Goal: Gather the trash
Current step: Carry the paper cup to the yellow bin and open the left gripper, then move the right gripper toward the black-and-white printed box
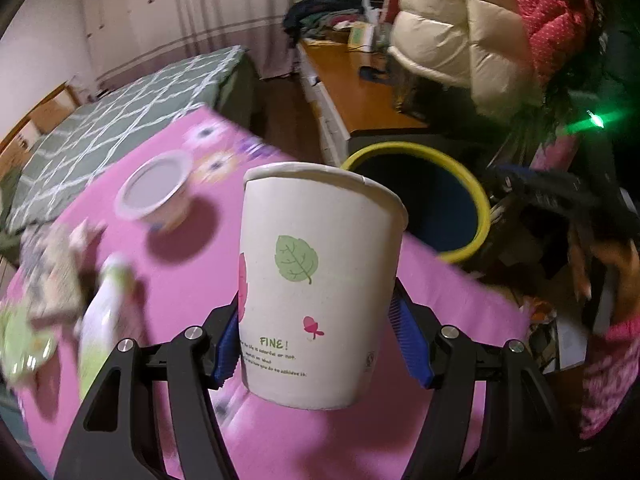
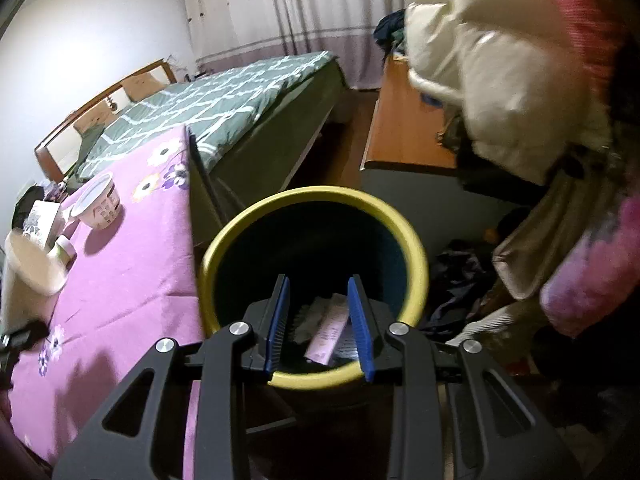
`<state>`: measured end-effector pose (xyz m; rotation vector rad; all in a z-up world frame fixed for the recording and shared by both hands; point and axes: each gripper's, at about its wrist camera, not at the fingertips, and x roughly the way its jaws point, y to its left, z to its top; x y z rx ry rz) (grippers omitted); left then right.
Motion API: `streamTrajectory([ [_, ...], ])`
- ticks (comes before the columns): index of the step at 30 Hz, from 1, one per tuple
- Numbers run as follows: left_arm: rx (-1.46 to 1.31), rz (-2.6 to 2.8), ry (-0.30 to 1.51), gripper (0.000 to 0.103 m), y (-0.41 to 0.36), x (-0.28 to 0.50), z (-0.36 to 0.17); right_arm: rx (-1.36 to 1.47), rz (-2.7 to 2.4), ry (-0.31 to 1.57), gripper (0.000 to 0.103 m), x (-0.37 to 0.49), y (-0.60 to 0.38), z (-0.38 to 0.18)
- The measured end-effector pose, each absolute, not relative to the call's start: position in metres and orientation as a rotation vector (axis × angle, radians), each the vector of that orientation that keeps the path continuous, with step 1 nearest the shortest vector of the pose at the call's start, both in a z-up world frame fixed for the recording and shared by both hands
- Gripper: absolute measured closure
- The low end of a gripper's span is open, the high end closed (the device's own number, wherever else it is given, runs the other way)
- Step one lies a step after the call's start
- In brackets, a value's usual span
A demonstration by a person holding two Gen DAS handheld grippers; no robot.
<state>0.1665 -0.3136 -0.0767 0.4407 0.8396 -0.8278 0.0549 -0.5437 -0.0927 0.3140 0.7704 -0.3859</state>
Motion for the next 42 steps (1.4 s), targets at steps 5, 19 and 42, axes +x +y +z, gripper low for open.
streamTrajectory([
  [5,0.446,-0.903,0.847,0.038,-0.379,0.175,-0.083,0.299,-0.433,0.750,0.069,0.029,-0.551,-0.090],
  [19,0.463,-0.914,0.888,0.015,-0.502,0.201,-0.131,0.339,-0.443,0.764,0.066,0.008,-0.570,-0.101],
  [42,0.082,-0.464,0.670,0.009,-0.202,0.171,-0.045,0.275,-0.233,0.794,0.065,0.065,-0.493,-0.095],
])
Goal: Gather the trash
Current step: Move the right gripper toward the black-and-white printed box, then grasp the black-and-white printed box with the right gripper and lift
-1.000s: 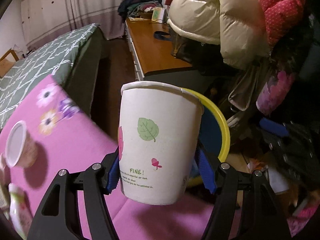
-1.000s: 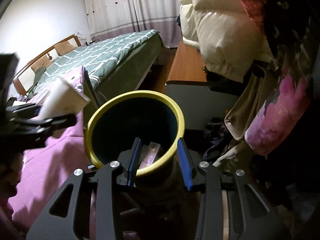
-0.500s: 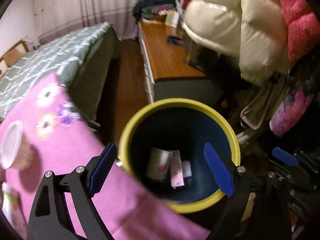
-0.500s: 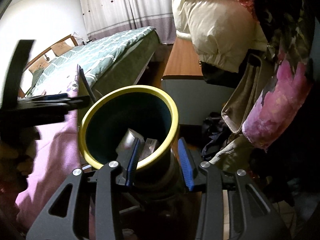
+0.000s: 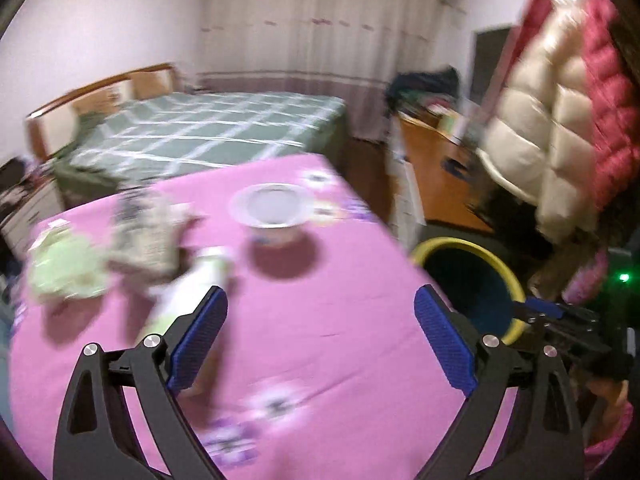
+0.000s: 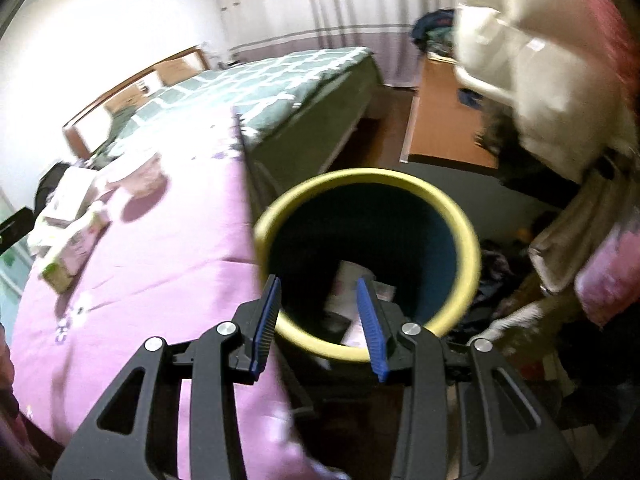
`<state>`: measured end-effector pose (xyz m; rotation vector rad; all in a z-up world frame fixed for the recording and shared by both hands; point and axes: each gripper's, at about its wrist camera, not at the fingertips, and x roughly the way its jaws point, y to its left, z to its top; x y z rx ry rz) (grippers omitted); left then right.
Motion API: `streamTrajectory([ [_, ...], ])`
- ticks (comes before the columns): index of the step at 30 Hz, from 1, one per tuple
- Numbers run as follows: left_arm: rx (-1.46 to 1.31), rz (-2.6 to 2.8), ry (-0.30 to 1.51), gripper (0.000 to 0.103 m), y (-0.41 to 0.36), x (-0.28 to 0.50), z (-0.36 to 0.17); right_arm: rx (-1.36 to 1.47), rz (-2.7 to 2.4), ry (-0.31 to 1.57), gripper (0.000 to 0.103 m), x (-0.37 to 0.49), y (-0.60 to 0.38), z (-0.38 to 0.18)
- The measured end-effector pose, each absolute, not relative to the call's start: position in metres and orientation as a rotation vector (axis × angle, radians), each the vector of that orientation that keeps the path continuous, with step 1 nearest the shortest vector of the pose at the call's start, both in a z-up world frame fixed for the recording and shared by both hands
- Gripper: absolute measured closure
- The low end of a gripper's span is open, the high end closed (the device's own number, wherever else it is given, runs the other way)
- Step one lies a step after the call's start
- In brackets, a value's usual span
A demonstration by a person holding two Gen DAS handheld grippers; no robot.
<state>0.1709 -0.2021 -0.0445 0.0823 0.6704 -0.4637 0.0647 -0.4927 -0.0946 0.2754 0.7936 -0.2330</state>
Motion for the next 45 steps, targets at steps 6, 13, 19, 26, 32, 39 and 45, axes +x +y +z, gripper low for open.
streamTrajectory([
  [6,-0.041,-0.293,0.651,0.009,-0.100,0.180,-0.049,0.205,-0.109,0.797,0.065,0.101,-0.433,-0.083],
  [13,-0.133,-0.145,0.635,0.009,-0.018,0.181,-0.061,0.135,0.035,0.799,0.065,0.149,-0.362,-0.066],
  [19,-0.152,-0.023,0.583,0.009,0.038,0.164,-0.052,0.117,0.144,0.777,0.065,0.188,-0.303,-0.050],
  [26,-0.165,0.031,0.576,0.009,0.067,0.151,-0.049,0.083,0.221,0.773,0.065,0.220,-0.248,-0.043],
  [32,-0.149,0.011,0.568,0.009,0.057,0.150,-0.046,0.158,0.272,0.805,0.057,0.256,-0.227,-0.042],
  [39,-0.147,0.011,0.577,0.009,0.052,0.148,-0.046,0.149,0.254,0.783,0.032,0.295,-0.192,-0.035],
  [45,-0.129,0.014,0.566,0.009,0.050,0.145,-0.043,0.192,0.226,0.889,0.031,0.338,-0.186,-0.053],
])
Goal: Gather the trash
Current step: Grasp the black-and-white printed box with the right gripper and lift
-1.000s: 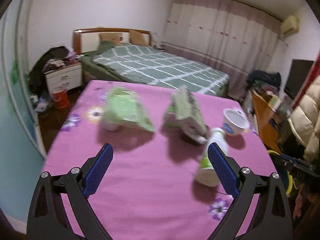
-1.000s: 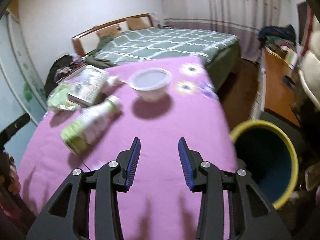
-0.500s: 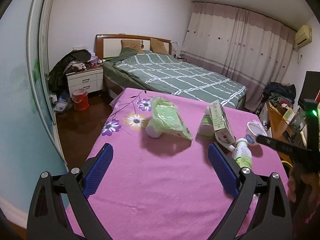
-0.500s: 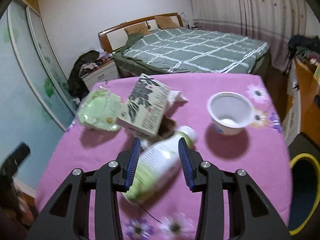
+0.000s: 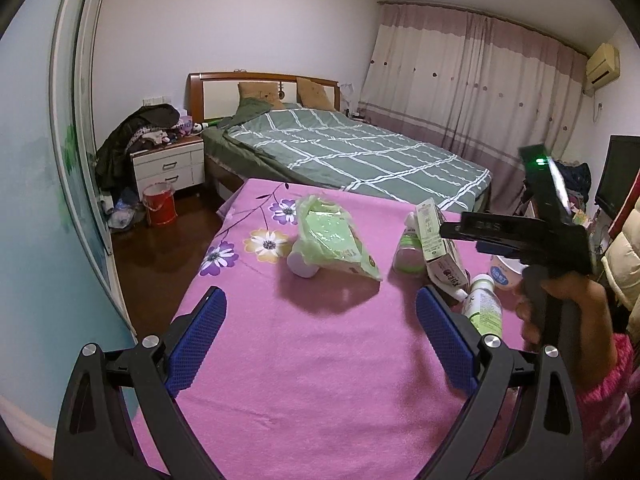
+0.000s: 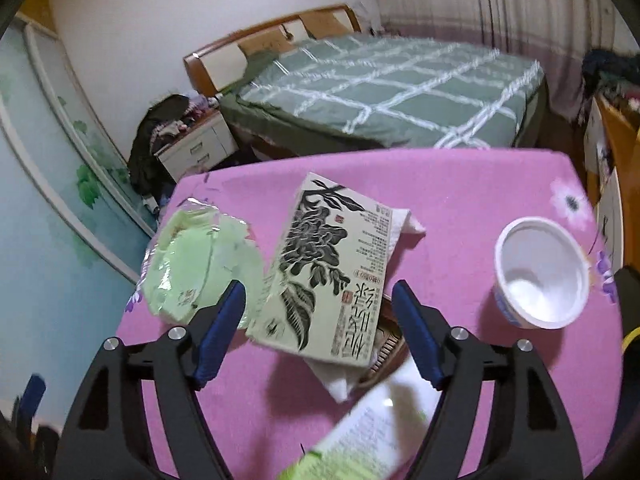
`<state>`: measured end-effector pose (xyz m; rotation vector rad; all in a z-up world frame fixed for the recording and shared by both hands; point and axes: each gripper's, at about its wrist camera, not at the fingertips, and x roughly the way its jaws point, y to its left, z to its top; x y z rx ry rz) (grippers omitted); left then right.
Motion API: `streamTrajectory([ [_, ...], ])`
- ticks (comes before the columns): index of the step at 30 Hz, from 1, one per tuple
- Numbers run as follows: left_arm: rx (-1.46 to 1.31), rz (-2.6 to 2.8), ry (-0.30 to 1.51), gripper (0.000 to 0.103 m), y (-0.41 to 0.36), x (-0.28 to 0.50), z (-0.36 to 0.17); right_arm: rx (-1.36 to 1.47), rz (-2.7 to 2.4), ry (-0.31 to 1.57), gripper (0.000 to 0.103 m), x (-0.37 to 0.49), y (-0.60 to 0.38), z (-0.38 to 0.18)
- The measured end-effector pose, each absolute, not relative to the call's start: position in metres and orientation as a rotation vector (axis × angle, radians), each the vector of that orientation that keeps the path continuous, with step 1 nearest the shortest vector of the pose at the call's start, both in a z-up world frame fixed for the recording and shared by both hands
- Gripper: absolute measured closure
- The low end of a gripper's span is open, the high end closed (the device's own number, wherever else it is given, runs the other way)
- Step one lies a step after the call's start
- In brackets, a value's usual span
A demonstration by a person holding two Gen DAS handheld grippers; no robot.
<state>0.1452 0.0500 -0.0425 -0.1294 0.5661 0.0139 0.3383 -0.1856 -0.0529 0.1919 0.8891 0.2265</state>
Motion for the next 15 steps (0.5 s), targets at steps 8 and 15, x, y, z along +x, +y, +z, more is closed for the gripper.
streamTrajectory([
  [8,-0.122,-0.013,0.582,0.009,0.044,0.148,-0.045,0.253,0.246,1.002,0.023,0.365,-0.189,-0.075],
  [15,-0.117,-0.023,0.588,0.009,0.040,0.148,-0.046,0.267,0.253,0.986,0.031,0.361,-0.190,-0.077],
])
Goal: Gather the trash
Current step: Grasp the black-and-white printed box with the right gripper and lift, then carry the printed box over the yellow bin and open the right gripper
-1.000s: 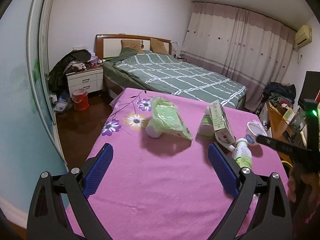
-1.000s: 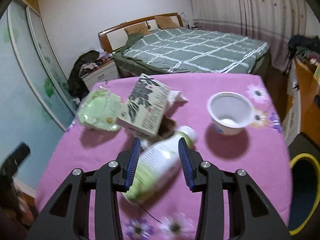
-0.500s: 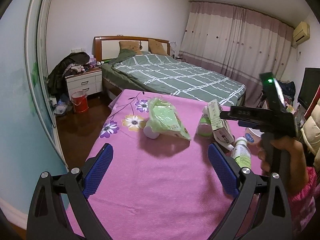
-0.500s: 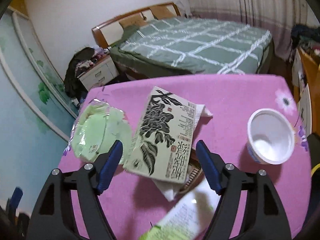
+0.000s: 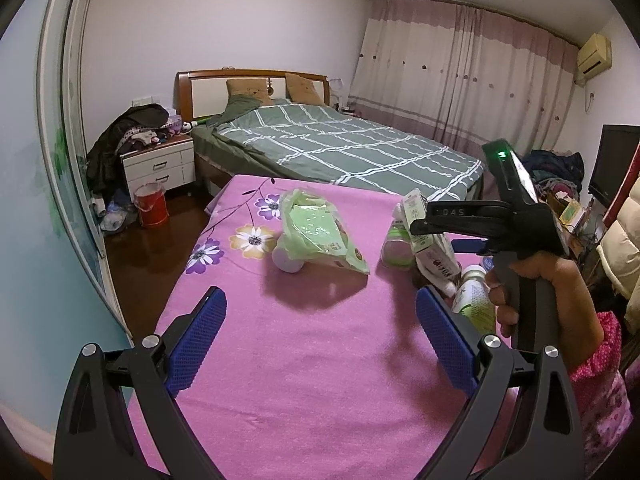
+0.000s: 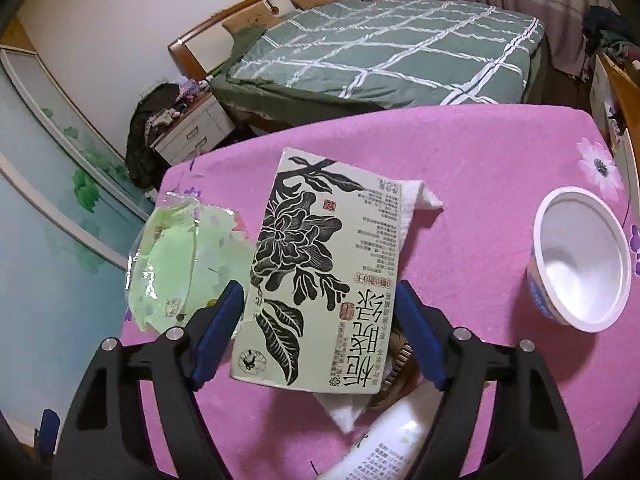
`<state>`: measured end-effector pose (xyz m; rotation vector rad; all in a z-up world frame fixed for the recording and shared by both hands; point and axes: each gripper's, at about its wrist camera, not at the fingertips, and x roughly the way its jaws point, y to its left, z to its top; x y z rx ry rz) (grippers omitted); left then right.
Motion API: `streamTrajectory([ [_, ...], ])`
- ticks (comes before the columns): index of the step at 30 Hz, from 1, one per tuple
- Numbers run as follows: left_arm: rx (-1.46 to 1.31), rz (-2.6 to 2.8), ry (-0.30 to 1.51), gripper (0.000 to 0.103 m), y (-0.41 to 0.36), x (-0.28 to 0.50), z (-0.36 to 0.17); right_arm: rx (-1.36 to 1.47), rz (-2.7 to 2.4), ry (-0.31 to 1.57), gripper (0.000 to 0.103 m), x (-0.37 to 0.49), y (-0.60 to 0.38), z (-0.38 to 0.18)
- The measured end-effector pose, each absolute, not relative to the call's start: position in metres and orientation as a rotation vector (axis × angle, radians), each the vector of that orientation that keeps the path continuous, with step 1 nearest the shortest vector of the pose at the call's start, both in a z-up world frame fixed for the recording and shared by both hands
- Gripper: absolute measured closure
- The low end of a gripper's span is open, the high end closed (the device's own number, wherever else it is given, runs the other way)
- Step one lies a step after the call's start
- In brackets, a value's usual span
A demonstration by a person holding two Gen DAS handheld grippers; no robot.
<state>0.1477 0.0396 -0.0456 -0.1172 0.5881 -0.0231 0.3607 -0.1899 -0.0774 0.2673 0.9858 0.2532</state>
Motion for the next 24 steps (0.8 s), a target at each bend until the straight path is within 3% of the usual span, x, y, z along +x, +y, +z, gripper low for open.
streamTrajectory([
  [15,-0.099,-0.061,0.600,0.009,0.023,0.148,-0.047,0.268,0.270,0.840,0.031,0.289,-0.230,-0.043],
  [24,-0.060,-0.131,0.622,0.009,-0.009,0.154,-0.056,0.290,0.109,0.765,0.031,0.212,-0.321,-0.042],
])
